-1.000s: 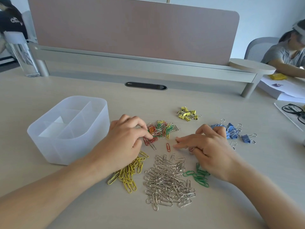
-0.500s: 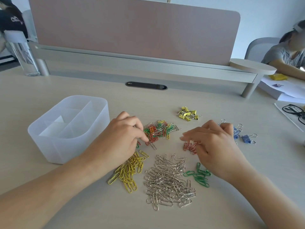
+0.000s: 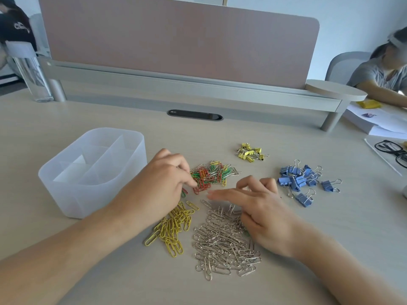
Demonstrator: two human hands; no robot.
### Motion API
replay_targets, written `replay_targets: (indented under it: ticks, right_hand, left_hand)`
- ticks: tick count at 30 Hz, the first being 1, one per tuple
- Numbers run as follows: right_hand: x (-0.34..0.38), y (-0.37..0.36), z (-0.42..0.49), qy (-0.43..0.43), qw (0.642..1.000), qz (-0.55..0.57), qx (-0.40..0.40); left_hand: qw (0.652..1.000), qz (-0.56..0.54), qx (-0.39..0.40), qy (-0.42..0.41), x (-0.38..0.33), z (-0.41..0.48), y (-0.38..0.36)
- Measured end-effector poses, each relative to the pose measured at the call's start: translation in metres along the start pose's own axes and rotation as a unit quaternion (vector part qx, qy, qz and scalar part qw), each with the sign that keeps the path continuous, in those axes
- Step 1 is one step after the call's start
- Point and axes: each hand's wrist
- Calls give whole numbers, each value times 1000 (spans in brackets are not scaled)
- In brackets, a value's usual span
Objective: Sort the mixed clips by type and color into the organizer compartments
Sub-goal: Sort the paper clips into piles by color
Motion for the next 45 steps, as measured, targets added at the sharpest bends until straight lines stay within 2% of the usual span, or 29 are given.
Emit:
replay_targets:
  ticks: [5, 8, 14, 19, 25, 32, 40, 45]
  right_hand:
    - [2, -2, -1, -12, 1000, 28, 0]
    - [-3, -1, 2, -16, 998, 64, 2]
    - [-5, 0, 1, -47, 991, 111, -66]
    - [-12, -1, 5, -85, 987, 111, -73]
    - [-11, -4, 6, -106, 990, 89, -35]
    - [-10, -6, 6, -103, 994, 28, -14]
    - [-12, -8, 7, -100, 994, -36, 26]
    - [-20, -4, 7, -138, 989, -31, -40]
  left_hand:
    - [997, 16, 51, 62, 1, 0, 7]
    - [996, 24, 55, 59, 2, -1, 6]
    - [996, 50, 62, 27, 14, -5, -1]
    - [992, 20, 119, 23, 14, -8, -6]
    - [989, 73, 124, -39, -5, -8, -16]
    - [986, 83, 137, -45, -7, -5, -18]
    - [989, 90, 107, -40, -4, -4, -13]
    - [991, 72, 108, -33, -8, -3, -14]
Point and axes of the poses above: each hand's wrist, its own z-axis towards the middle knuckle, its own y-axis out of the back of the hand, x = y × z, and after that the axes turned 15 degrees about -y, right-handed
